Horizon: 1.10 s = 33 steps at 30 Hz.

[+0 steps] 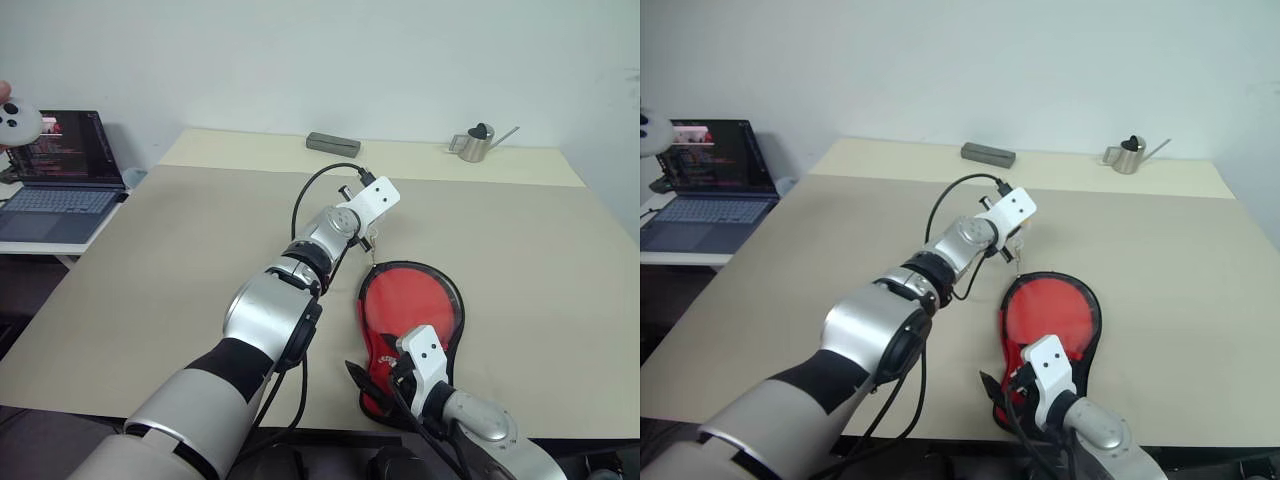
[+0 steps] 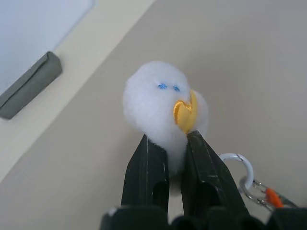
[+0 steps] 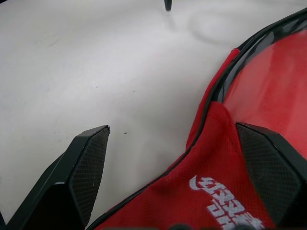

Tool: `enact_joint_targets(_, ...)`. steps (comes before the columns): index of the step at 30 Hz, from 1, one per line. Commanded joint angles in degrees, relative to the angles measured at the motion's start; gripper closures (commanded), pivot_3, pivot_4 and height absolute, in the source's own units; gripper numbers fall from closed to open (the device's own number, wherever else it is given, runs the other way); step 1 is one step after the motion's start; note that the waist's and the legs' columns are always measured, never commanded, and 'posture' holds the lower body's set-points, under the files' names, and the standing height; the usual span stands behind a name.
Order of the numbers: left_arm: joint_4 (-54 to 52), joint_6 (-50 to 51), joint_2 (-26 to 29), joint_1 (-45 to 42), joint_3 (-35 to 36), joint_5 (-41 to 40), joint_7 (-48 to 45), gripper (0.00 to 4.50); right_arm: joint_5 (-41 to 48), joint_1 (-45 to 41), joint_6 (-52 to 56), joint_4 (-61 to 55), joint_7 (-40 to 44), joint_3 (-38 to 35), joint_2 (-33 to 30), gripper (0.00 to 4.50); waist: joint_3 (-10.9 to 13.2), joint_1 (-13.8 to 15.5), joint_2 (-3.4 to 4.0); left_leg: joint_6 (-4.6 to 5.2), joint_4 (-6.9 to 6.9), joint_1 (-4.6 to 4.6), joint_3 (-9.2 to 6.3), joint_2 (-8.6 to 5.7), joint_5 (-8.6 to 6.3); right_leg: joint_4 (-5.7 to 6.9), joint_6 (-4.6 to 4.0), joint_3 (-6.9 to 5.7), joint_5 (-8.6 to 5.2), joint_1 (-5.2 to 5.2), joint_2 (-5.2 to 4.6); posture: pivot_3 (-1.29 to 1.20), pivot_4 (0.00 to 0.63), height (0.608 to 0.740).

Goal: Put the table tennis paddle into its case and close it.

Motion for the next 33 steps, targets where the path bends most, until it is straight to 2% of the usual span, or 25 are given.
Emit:
enact_joint_targets(1, -4.6, -1.7, 1.6, -4.3, 0.9, 0.1, 4.7, 4.43, 0.9, 5.0, 8.1, 6.2, -0.3, 2.6, -1.9, 0.0, 0.0, 0.1, 0.0, 0.0, 0.0, 0.0, 0.0, 0.0, 0.0, 0.0, 0.0, -0.01, 0.0, 0.01, 0.0, 0.0, 0.15, 0.74)
enact_joint_targets(10, -4.6, -2.8, 0.9, -5.3, -0.8, 2.0, 6.8, 4.43, 1.7, 6.2, 8.2, 5.1, -1.4, 2.8, -2.5, 0.0, 0.0, 0.1, -0.01, 0.0, 0.01, 0.0, 0.0, -0.02, 0.0, -0.01, 0.0, 0.0, 0.0, 0.01, -0.01, 0.0, 0.15, 0.74)
enact_joint_targets(15, -4.5, -3.2, -1.6, -3.7, -1.5, 2.4, 3.2, 4.43, 2.1, 6.5, 8.3, 4.8, -2.1, 3.0, -2.7, 0.0, 0.0, 0.2, -0.01, 0.0, 0.0, 0.0, 0.01, -0.03, 0.0, -0.03, 0.0, 0.0, 0.0, 0.02, -0.02, 0.0, 0.15, 0.74)
enact_joint_targets(25, -4.6, -5.7, -5.4, -4.6, -3.6, 4.2, 3.9, 4.43, 2.3, 6.1, 8.1, 5.0, -2.8, 3.3, -2.7, 0.0, 0.0, 0.2, -0.02, 0.0, 0.0, 0.0, -0.02, -0.03, 0.0, -0.03, -0.01, -0.03, -0.01, 0.06, -0.02, 0.0, 0.15, 0.74)
enact_joint_targets(33, -4.3, -6.1, -8.1, -1.7, -5.5, 5.4, 0.2, 4.43, 2.3, 5.5, 7.7, 5.7, -3.3, 3.4, -2.3, 0.0, -0.1, 0.2, 0.0, 0.0, 0.0, 0.01, -0.04, -0.03, 0.0, -0.03, -0.03, -0.05, -0.03, 0.08, -0.02, 0.0, 0.15, 0.74)
